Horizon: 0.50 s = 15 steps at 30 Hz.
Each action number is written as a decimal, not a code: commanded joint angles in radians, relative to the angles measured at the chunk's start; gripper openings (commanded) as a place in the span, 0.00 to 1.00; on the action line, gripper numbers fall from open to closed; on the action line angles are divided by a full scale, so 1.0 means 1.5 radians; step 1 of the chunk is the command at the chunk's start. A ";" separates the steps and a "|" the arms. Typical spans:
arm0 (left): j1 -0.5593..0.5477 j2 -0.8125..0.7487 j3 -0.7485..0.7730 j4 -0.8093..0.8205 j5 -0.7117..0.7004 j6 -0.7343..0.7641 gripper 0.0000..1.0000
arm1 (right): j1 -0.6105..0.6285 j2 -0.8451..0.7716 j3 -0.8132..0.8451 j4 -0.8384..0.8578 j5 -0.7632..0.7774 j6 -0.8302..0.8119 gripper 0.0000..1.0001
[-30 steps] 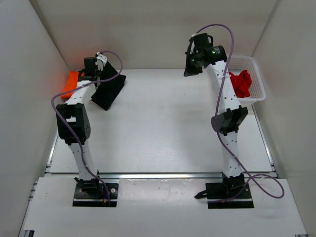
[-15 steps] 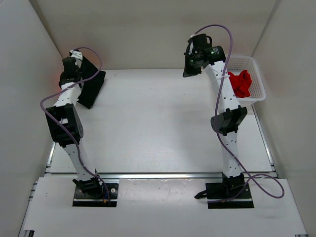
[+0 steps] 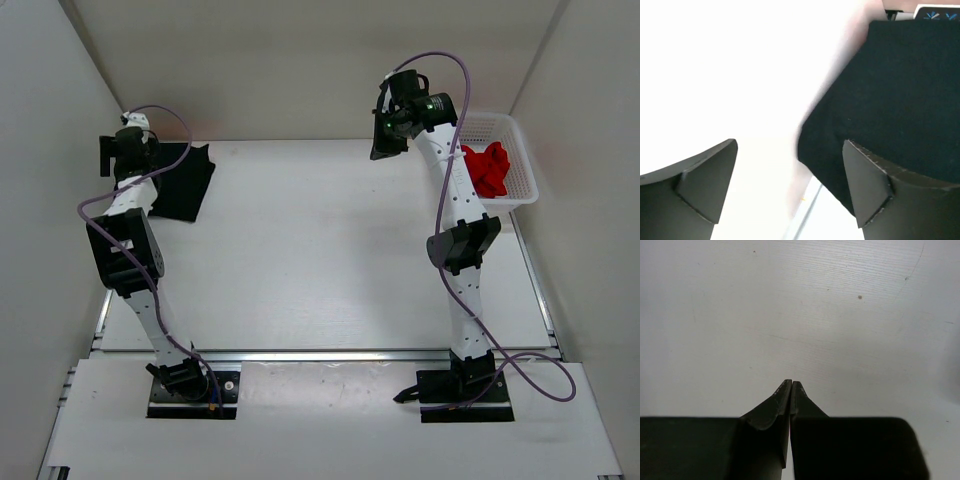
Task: Fold and stack the t-shirts
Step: Put the neatly folded tshirt into the corner of the board with the left arm
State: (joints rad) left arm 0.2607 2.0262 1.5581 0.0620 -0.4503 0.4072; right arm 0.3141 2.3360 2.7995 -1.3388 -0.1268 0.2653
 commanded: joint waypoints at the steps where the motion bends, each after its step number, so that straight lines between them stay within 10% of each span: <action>1: -0.015 -0.031 -0.011 0.044 -0.034 0.011 0.99 | 0.009 -0.039 -0.003 -0.005 0.001 0.001 0.00; 9: -0.036 -0.084 0.000 -0.031 -0.001 -0.016 0.98 | 0.027 -0.081 -0.044 0.000 0.014 -0.007 0.00; 15: -0.093 -0.213 -0.045 -0.253 0.219 -0.103 0.98 | -0.017 -0.258 -0.198 0.000 0.081 -0.010 0.00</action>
State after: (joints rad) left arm 0.1761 1.8790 1.5005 -0.1192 -0.3389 0.3370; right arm 0.3389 2.1616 2.5729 -1.3464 -0.0822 0.2592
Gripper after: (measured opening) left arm 0.983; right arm 0.001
